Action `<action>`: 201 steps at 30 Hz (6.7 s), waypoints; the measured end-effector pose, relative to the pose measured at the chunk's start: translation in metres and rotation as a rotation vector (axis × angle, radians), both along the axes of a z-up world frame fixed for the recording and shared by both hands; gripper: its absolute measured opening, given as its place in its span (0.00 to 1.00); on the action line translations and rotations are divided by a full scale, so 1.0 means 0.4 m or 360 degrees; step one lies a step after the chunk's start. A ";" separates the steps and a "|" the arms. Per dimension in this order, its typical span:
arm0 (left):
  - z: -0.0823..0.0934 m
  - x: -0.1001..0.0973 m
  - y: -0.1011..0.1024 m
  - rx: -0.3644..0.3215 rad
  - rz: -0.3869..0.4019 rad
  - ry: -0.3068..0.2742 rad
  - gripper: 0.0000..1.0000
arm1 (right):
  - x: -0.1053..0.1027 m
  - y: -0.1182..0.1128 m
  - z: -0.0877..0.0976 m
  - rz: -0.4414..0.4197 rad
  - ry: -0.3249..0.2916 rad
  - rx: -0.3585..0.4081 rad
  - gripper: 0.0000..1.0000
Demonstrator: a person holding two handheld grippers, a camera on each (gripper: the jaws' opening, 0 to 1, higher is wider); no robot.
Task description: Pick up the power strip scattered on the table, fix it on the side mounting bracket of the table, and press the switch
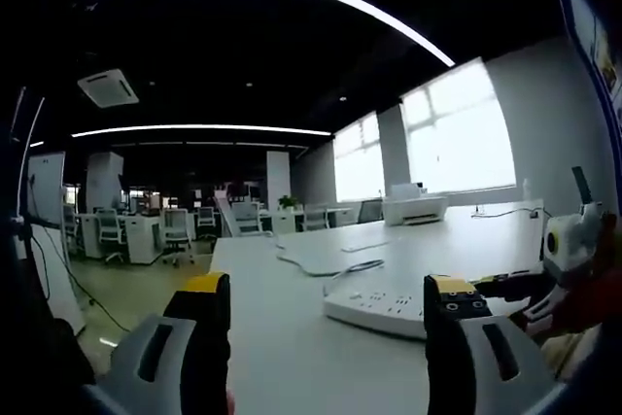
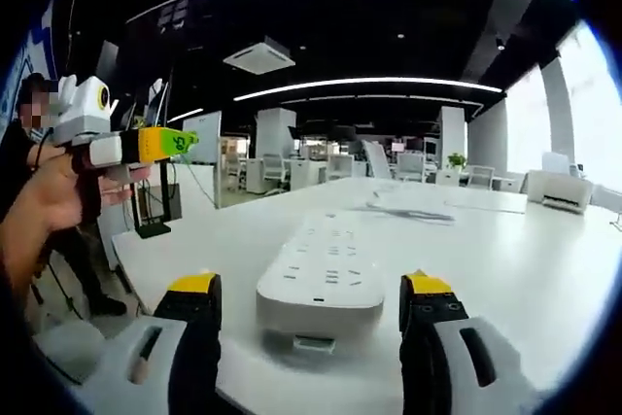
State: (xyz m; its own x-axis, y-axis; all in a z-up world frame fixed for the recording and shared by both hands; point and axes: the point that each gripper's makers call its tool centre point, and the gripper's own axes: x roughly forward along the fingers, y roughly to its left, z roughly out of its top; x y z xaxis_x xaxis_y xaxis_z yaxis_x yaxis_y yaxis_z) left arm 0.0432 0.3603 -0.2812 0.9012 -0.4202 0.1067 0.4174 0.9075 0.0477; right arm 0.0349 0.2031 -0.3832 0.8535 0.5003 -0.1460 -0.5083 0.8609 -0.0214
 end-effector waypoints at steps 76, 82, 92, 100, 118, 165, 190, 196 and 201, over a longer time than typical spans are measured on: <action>0.015 0.083 -0.063 -0.0501 -0.0079 0.0179 0.89 | 0.013 -0.019 0.007 0.0070 0.0297 0.0501 0.49; 0.010 0.107 -0.081 -0.0562 -0.0126 0.0295 0.88 | 0.012 -0.018 0.011 0.0077 0.0301 0.0531 0.49; -0.016 0.151 -0.089 -0.0869 -0.0163 0.0522 0.88 | 0.014 -0.019 0.016 0.0083 0.0330 0.0597 0.49; 0.024 0.166 -0.106 -0.1007 -0.0199 0.0491 0.92 | 0.011 -0.017 0.011 0.0091 0.0332 0.0589 0.49; -0.066 0.212 -0.163 -0.1277 -0.0256 0.0903 0.89 | 0.008 -0.025 0.027 0.0106 0.0390 0.0717 0.48; -0.188 0.321 -0.281 -0.1685 -0.0623 0.1519 0.76 | -0.020 -0.030 0.022 0.0175 0.0444 0.0758 0.48; -0.251 0.312 -0.310 -0.1464 -0.0565 0.1681 0.39 | -0.031 -0.028 0.009 0.0216 0.0442 0.0649 0.48; -0.259 0.300 -0.315 -0.1418 -0.0535 0.1655 0.34 | -0.034 -0.028 0.008 0.0223 0.0441 0.0629 0.48; -0.262 0.301 -0.313 -0.1407 -0.0528 0.1659 0.33 | -0.035 -0.026 0.006 0.0229 0.0430 0.0576 0.48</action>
